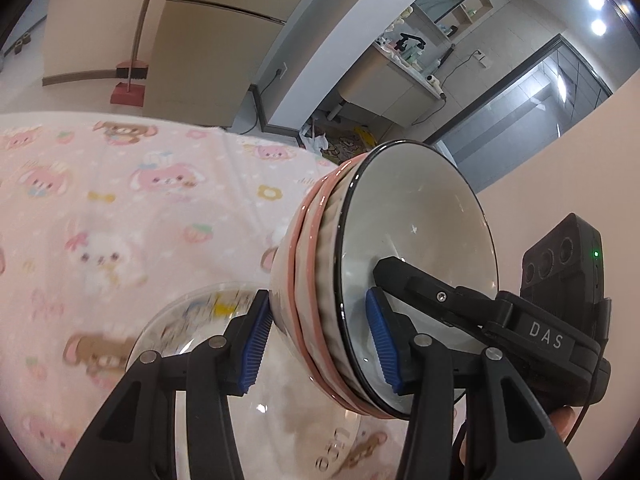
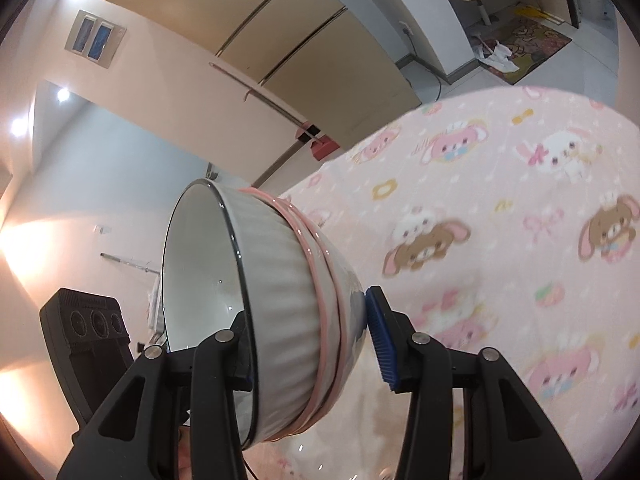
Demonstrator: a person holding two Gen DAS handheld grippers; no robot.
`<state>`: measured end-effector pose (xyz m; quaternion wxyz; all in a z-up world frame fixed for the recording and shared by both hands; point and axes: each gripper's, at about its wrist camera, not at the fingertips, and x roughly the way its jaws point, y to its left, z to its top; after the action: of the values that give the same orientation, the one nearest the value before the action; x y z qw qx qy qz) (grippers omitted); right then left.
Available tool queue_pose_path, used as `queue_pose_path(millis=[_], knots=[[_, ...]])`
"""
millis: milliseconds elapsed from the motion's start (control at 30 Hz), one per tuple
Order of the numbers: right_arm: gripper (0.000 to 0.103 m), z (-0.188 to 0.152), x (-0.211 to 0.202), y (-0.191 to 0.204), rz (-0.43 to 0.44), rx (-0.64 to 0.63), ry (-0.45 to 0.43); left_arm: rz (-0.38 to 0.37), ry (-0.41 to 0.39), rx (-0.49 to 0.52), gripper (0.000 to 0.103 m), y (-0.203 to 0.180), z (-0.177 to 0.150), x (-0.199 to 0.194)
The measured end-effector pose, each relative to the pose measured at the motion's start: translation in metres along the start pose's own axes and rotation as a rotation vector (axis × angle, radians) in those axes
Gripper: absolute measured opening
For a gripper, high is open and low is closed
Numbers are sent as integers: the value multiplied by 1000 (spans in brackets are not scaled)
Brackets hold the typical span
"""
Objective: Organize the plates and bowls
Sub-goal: 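Lift the bowl stack with both tools and carry it over the plate stack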
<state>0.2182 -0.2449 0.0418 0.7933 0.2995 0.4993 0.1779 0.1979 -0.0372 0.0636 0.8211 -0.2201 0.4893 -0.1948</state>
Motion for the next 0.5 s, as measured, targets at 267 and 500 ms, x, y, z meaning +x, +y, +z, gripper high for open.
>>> queue_pose_path(millis=[267,500], knots=[[43,-46,-2,12,-3,-13,42,13,4,-26,50,13,-43,-29],[44,-76,-7,17,1,-26,53,11,-2,-35,50,20,-70,-42]])
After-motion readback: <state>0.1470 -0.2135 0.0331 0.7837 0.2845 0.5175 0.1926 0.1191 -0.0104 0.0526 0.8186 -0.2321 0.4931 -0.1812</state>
